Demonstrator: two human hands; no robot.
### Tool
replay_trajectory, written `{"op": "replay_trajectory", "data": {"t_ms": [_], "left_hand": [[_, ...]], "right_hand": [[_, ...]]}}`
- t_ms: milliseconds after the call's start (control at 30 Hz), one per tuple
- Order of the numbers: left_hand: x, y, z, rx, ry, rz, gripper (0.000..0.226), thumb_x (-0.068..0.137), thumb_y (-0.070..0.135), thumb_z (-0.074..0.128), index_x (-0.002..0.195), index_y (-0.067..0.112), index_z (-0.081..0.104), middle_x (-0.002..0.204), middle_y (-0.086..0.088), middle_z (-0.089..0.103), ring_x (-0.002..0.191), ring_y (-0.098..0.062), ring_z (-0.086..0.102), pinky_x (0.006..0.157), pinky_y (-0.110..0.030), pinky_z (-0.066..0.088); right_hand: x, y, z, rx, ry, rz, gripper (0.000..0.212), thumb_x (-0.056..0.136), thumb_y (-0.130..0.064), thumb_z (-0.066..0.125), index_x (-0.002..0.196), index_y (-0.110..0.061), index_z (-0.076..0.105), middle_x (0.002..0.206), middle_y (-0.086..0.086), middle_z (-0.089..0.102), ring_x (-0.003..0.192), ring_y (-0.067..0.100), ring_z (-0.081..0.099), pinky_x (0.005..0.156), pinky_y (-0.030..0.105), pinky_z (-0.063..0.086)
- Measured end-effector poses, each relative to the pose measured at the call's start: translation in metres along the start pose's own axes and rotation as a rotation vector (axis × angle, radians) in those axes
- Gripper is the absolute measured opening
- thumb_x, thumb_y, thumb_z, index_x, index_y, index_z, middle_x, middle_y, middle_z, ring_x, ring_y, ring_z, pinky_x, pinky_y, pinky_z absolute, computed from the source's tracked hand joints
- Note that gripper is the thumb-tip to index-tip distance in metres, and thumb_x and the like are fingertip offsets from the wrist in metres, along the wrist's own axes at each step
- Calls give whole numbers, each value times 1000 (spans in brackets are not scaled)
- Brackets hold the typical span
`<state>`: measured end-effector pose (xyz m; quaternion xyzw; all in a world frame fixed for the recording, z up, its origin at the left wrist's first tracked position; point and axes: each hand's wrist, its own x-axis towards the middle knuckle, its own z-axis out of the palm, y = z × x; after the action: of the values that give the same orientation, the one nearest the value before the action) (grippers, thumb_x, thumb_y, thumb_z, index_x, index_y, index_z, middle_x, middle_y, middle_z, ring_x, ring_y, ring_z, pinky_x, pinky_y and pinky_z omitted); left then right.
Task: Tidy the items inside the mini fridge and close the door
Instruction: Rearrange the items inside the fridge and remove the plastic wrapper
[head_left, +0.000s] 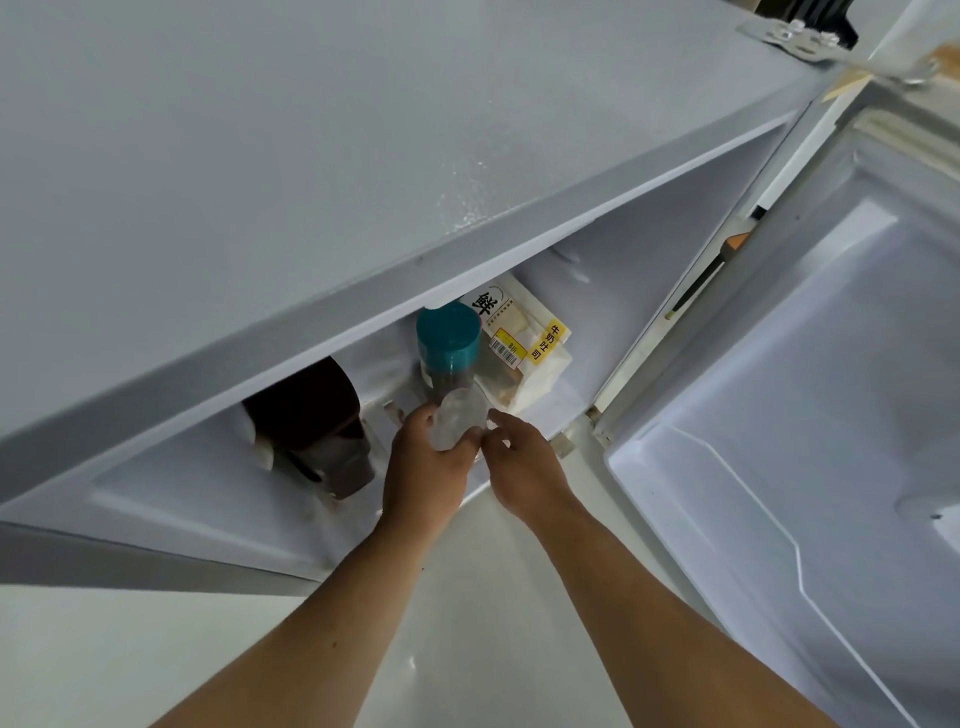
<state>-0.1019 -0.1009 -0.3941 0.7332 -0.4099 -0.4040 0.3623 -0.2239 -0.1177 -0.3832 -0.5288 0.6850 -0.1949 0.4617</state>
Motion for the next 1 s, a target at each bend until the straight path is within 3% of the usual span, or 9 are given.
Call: {"op": "replay_trajectory", "data": {"t_ms": [100, 233, 333, 467, 633, 700, 800, 900, 1000], "left_hand": [[-29, 7, -14, -90, 68, -59, 56, 86, 58, 69, 128, 23, 61, 131, -3, 68, 111, -21, 67, 88, -36, 54], [-71, 31, -44, -546, 265, -187, 49, 82, 72, 52, 90, 28, 73, 79, 0, 77, 64, -16, 69, 48, -25, 55], [-71, 48, -61, -720, 382, -324, 62, 88, 78, 46, 93, 24, 76, 81, -2, 80, 53, -13, 68, 44, -22, 52], [-56, 62, -70, -812, 408, -363, 51, 102, 53, 46, 119, 13, 71, 96, -8, 81, 54, -15, 64, 42, -22, 50], [-52, 69, -70, -768, 364, -295, 28, 102, 39, 51, 97, 21, 73, 97, -6, 80, 51, -10, 59, 41, -20, 47], [-52, 75, -64, -764, 310, -293, 27, 100, 37, 53, 93, 20, 73, 92, -5, 78, 57, -15, 58, 40, -19, 45], [-51, 82, -54, -754, 222, -333, 31, 101, 37, 53, 109, 13, 73, 96, -6, 77, 67, -22, 60, 50, -22, 51], [-50, 85, -45, -699, 219, -302, 32, 102, 35, 54, 112, 11, 73, 110, -16, 77, 92, -45, 67, 88, -47, 58], [-47, 88, -44, -687, 222, -286, 26, 103, 33, 54, 98, 16, 73, 108, -15, 78, 88, -38, 67, 88, -45, 56]], "right_hand": [[-23, -9, -2, -103, 206, -181, 40, 103, -28, 50, 142, -28, 55, 137, 0, 60, 114, 17, 64, 91, 28, 52], [-46, -62, 3, -85, 227, -463, 24, 102, -30, 48, 116, -26, 67, 103, -11, 67, 84, 0, 61, 69, 15, 43], [-37, -112, 15, -181, 0, -448, 32, 102, -48, 51, 108, -23, 70, 88, -9, 71, 72, 1, 64, 65, 24, 53], [-28, -148, 27, -223, -181, -377, 39, 103, -43, 56, 100, -6, 67, 97, 16, 75, 90, 32, 72, 86, 49, 59], [-20, -144, 9, -151, -241, -388, 28, 104, -31, 55, 80, -18, 61, 78, 1, 67, 62, 10, 64, 62, 21, 58], [-17, -136, -1, -19, -237, -325, 32, 105, -29, 55, 74, -20, 59, 71, 0, 66, 57, 11, 67, 63, 27, 63], [-11, -128, -12, -64, -192, -281, 34, 105, -30, 54, 73, -20, 57, 68, 1, 67, 50, 9, 66, 51, 24, 60], [-5, -125, -17, -241, -111, -289, 34, 105, -33, 53, 75, -18, 57, 62, 0, 66, 37, 3, 62, 37, 18, 51], [-4, -127, -18, -261, -87, -296, 34, 105, -34, 52, 80, -13, 59, 64, 7, 70, 49, 19, 72, 53, 33, 62]]}}
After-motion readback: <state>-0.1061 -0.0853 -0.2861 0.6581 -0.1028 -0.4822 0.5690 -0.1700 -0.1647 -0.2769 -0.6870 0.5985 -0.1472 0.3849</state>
